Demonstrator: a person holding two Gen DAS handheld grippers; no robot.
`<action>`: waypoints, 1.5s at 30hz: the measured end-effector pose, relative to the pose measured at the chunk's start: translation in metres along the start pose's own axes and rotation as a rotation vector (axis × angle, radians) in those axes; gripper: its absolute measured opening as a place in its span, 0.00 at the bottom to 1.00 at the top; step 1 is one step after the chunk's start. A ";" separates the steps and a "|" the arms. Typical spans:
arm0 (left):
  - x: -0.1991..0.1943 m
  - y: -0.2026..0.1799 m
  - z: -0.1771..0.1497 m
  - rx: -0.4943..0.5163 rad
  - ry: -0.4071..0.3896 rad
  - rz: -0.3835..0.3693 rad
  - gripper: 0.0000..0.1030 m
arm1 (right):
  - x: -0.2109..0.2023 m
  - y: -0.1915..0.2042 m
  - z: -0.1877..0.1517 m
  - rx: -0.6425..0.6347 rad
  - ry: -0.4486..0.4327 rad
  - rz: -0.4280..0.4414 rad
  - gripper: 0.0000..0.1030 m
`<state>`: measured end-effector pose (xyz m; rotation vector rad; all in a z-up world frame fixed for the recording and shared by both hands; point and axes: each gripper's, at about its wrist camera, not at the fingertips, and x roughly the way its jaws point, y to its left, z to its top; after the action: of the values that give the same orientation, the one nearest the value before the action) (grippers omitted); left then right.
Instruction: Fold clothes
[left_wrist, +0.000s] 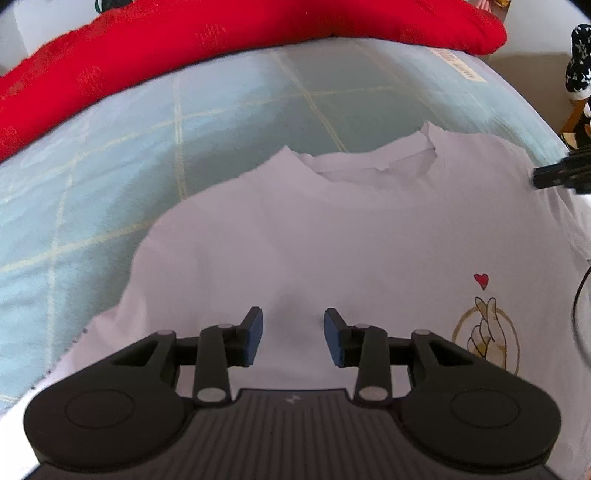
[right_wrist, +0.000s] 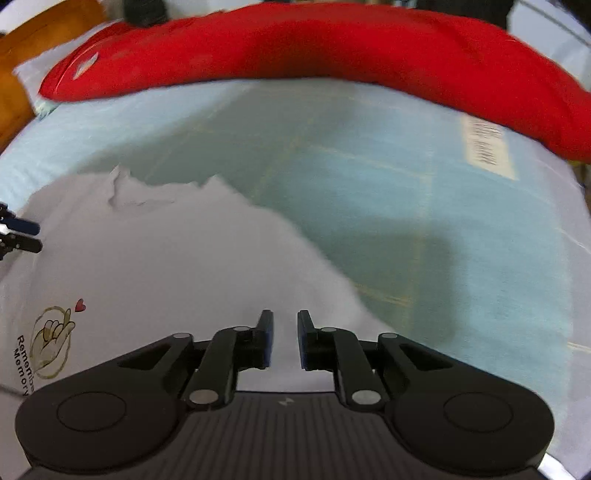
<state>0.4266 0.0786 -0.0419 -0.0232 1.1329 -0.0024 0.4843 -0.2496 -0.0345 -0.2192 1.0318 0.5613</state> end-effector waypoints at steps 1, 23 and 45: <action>0.003 0.001 0.000 -0.007 0.005 -0.001 0.39 | 0.010 0.003 0.003 -0.003 0.004 -0.023 0.16; -0.020 -0.024 -0.053 0.122 -0.055 -0.018 0.52 | -0.015 0.026 -0.050 0.202 -0.041 -0.097 0.87; -0.010 -0.013 -0.064 0.016 -0.003 -0.020 0.62 | -0.020 -0.114 -0.091 0.601 -0.176 -0.314 0.98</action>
<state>0.3648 0.0651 -0.0593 -0.0200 1.1300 -0.0295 0.4697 -0.3906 -0.0731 0.1962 0.9278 -0.0274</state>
